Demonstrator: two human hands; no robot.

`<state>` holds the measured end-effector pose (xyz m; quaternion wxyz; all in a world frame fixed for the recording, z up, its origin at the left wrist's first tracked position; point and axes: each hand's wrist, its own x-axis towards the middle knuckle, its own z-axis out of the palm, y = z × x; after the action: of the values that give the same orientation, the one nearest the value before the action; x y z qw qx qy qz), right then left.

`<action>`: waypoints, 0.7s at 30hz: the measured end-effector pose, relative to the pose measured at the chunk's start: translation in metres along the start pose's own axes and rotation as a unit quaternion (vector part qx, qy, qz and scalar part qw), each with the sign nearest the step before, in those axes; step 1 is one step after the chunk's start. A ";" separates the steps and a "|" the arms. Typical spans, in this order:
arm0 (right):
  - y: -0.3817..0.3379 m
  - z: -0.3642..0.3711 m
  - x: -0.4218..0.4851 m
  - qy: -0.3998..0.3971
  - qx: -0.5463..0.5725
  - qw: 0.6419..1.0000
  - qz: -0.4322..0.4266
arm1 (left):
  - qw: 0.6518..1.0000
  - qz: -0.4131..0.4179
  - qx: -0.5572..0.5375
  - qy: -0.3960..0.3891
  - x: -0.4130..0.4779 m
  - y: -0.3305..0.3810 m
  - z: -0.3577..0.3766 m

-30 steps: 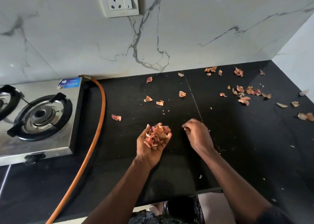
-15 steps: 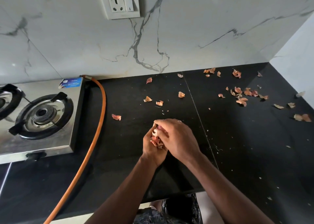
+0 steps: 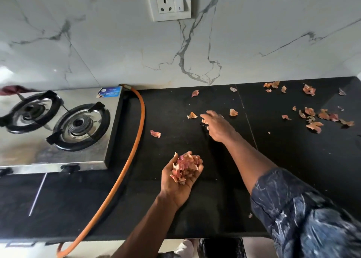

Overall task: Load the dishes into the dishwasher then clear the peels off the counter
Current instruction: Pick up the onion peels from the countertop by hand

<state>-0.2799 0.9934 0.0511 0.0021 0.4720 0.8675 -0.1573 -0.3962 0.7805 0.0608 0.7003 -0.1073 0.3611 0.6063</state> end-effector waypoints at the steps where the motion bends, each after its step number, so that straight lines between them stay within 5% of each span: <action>1: -0.004 0.005 0.003 -0.005 -0.014 1.000 -0.013 | 1.000 0.007 -0.001 0.003 -0.002 0.005 -0.003; 11: -0.009 0.030 -0.048 0.087 -0.037 0.996 0.000 | 0.999 0.031 -0.018 0.004 0.003 0.029 -0.015; 16: -0.024 0.021 -0.074 0.138 0.169 0.974 0.054 | 1.000 0.019 -0.015 0.010 0.012 0.024 -0.010; 21: -0.081 -0.021 -0.103 0.173 0.229 0.958 -0.028 | 1.000 0.010 -0.003 0.009 0.018 0.017 -0.006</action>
<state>-0.2860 0.8745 0.1087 -0.2605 0.4551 0.8084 -0.2674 -0.4140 0.7945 0.0500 0.6909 -0.1113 0.3662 0.6134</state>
